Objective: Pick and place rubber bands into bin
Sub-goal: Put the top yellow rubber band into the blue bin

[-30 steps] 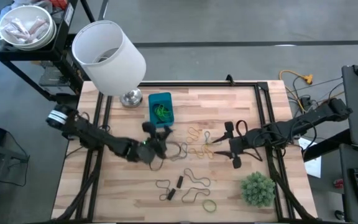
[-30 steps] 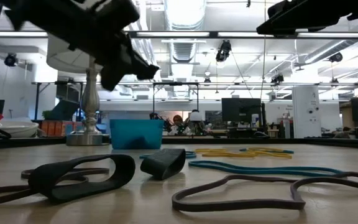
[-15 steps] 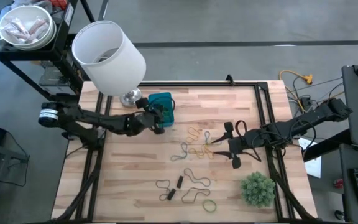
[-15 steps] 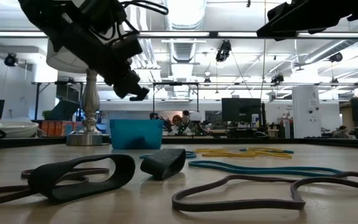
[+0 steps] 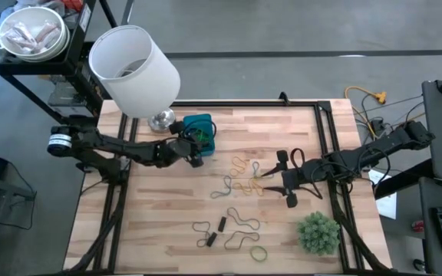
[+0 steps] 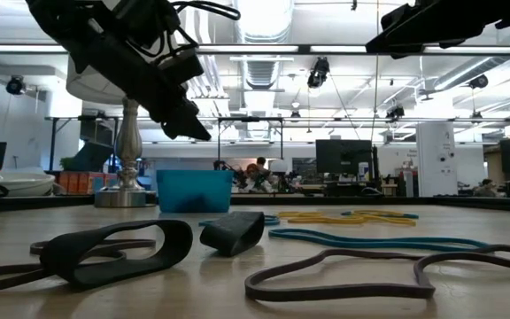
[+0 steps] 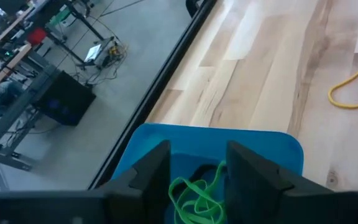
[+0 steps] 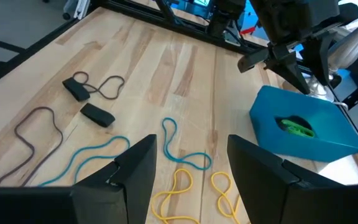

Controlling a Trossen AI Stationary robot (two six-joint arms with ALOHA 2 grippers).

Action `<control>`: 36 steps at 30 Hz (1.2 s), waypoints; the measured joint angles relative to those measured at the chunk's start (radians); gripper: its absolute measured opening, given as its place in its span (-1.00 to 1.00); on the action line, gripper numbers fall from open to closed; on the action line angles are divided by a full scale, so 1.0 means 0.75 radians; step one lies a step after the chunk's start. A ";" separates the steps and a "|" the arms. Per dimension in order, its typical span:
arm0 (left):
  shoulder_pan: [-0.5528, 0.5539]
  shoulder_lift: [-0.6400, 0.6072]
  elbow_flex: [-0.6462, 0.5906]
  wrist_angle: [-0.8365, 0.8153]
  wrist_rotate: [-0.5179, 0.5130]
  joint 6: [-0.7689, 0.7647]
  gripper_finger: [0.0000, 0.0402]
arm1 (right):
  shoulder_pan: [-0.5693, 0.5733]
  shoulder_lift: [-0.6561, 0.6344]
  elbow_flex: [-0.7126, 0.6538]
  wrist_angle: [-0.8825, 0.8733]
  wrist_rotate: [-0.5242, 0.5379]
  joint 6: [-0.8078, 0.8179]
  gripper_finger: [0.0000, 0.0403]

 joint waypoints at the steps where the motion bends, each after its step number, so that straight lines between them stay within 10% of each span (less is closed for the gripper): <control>1: -0.001 0.000 0.000 0.000 0.000 -0.001 -0.27 | 0.000 0.000 0.000 0.000 0.000 0.000 -0.05; 21: -0.421 -0.065 0.021 -0.131 0.166 -0.147 -0.25 | -0.133 0.465 0.069 0.071 0.115 -0.009 -0.05; 36: -0.617 -0.251 0.015 -0.130 0.144 -0.080 -0.25 | -0.467 0.953 0.392 -0.060 -0.286 -0.072 -0.05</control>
